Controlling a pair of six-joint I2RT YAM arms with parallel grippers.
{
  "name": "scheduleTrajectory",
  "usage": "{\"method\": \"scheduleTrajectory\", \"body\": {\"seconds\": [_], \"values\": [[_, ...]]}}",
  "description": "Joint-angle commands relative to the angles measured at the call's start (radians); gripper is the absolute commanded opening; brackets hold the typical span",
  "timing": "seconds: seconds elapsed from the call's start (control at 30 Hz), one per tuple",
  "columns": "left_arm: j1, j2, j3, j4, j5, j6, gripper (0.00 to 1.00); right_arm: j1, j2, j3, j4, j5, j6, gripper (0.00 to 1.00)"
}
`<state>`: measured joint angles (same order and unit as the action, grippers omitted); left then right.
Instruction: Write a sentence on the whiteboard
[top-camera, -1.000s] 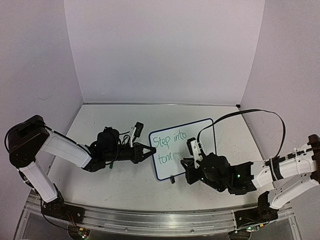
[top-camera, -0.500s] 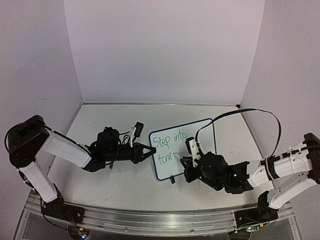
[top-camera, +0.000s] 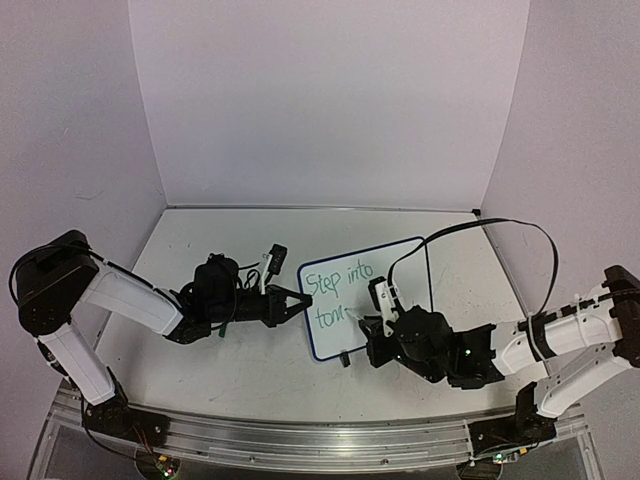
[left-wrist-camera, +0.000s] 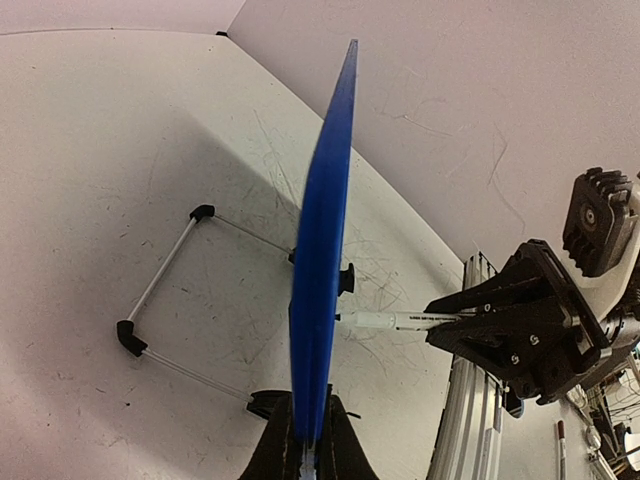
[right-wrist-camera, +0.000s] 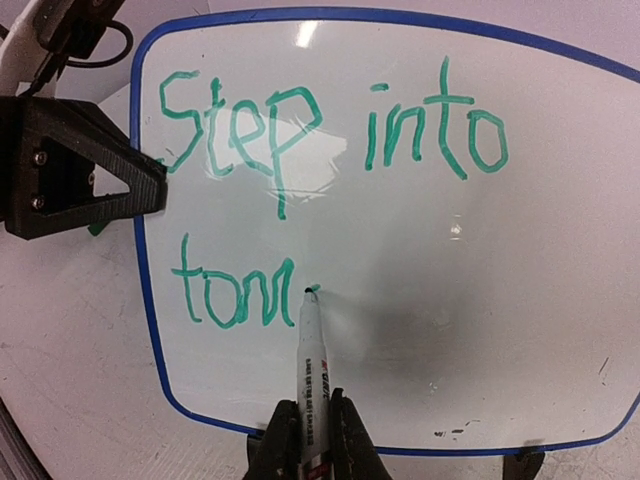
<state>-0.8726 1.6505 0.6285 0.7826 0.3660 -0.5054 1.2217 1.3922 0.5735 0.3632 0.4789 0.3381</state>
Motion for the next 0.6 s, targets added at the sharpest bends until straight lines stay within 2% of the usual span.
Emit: {"method": "scheduleTrajectory", "body": {"seconds": [0.0, 0.57], "values": [[-0.006, -0.014, 0.002, -0.046, -0.019, 0.004, 0.00, -0.004, 0.007, 0.009, -0.016, -0.011, 0.011, 0.00], [-0.006, -0.014, 0.000, -0.046, -0.020, 0.002, 0.00, -0.004, -0.019, -0.028, -0.072, -0.011, 0.058, 0.00]]}}
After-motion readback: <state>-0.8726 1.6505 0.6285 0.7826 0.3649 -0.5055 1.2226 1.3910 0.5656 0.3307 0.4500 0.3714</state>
